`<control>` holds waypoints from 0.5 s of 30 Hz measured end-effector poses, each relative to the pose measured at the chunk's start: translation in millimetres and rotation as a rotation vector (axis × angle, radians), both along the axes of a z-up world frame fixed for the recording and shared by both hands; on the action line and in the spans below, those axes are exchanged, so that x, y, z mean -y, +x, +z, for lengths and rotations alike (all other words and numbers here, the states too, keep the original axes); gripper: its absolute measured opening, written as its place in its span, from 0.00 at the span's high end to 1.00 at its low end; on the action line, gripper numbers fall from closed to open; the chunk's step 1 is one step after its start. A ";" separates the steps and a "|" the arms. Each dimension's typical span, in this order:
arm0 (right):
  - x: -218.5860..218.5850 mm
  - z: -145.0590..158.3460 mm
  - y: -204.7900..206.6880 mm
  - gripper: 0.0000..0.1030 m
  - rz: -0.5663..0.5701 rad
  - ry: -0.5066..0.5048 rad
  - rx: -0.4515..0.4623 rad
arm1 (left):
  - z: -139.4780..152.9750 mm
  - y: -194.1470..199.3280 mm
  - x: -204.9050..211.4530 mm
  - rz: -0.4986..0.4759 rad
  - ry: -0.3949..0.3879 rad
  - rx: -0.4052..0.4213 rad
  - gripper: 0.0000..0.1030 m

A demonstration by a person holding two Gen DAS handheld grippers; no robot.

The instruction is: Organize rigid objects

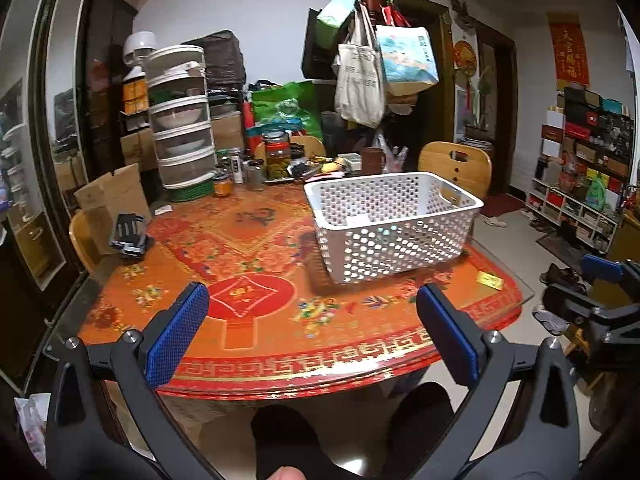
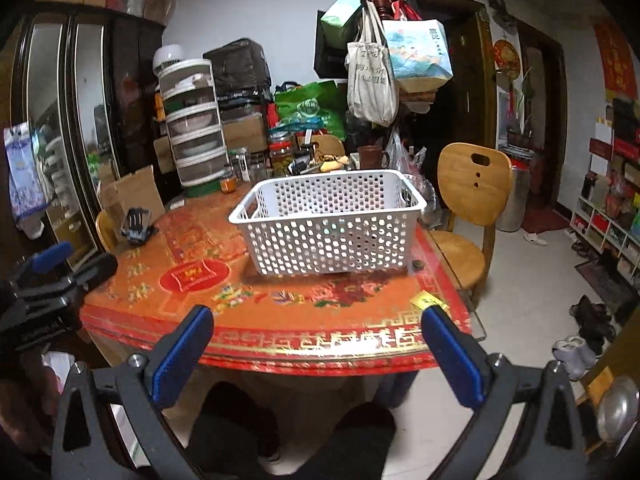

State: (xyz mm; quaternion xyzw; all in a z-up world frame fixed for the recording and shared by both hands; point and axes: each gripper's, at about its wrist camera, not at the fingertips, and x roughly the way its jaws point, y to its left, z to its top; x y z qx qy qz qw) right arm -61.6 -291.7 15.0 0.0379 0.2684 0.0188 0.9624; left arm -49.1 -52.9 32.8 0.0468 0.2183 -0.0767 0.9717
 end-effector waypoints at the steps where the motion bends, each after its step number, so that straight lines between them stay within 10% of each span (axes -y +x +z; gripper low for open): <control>1: 2.6 0.0 2.1 0.00 0.001 0.005 -0.002 | 0.8 0.5 2.4 0.002 -0.001 -0.001 0.01; 15: 5.4 -3.3 9.8 0.00 0.014 0.018 -0.023 | 4.6 29.8 3.9 0.027 -0.020 -0.044 0.01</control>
